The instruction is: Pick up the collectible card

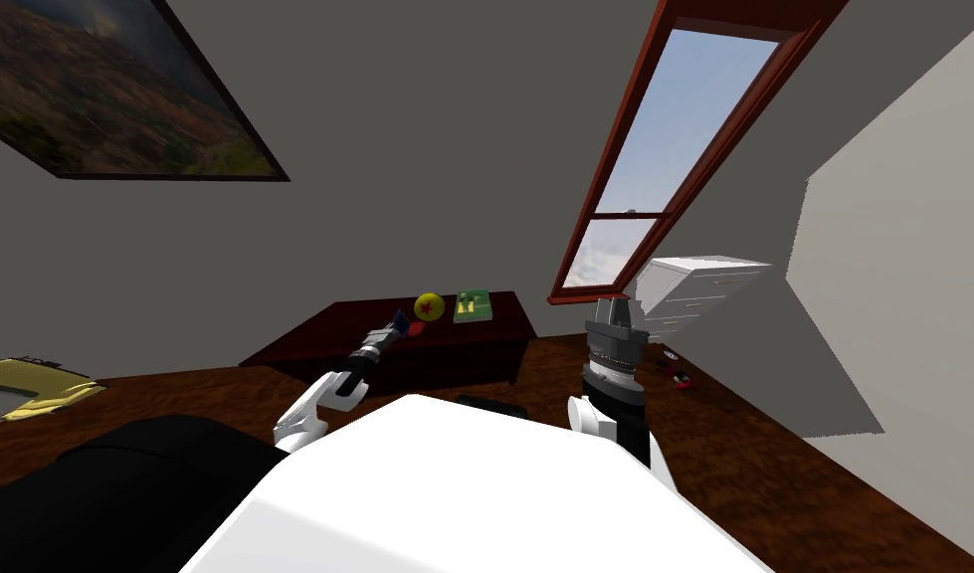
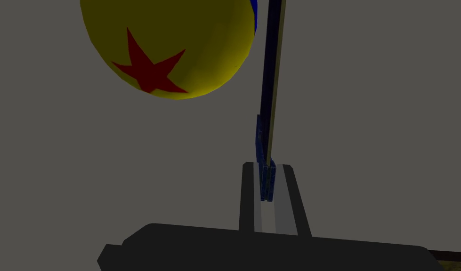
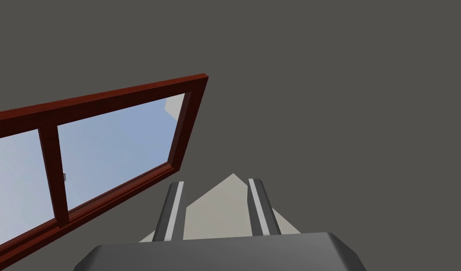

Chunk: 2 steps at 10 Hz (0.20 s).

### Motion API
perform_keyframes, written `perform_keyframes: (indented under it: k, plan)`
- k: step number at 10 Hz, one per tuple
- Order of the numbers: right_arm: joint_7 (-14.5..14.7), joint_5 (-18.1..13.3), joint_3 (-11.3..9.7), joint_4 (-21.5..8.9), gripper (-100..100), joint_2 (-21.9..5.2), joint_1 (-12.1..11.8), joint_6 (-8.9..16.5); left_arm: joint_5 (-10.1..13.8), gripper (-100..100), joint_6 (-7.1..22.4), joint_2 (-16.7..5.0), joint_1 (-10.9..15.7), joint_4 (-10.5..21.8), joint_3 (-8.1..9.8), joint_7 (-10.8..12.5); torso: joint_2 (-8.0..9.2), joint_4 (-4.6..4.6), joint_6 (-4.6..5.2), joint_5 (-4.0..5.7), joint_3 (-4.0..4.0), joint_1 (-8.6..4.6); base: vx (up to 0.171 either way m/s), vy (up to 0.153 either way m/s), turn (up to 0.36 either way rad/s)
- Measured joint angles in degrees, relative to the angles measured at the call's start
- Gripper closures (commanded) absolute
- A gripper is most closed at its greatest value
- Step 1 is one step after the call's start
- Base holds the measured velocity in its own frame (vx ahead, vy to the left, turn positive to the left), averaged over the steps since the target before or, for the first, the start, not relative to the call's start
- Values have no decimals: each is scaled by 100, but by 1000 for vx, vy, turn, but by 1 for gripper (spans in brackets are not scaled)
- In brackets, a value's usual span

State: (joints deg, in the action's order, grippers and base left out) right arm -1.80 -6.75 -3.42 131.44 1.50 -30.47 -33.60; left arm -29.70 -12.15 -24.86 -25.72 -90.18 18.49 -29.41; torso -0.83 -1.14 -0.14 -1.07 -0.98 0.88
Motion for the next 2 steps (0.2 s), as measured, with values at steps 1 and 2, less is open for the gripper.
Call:
perform_keyframes:
  k: [1,2]
  plan:
    - [0,0,0,0,0,0,0,0,-7,100,23,12,-61,-151,-6,4,7,3,3,3,5,-6,0,0,0]
    - [0,0,0,0,0,0,0,0,-7,0,26,13,-62,-172,-7,4,10,2,2,2,6,-6,0,0,0]
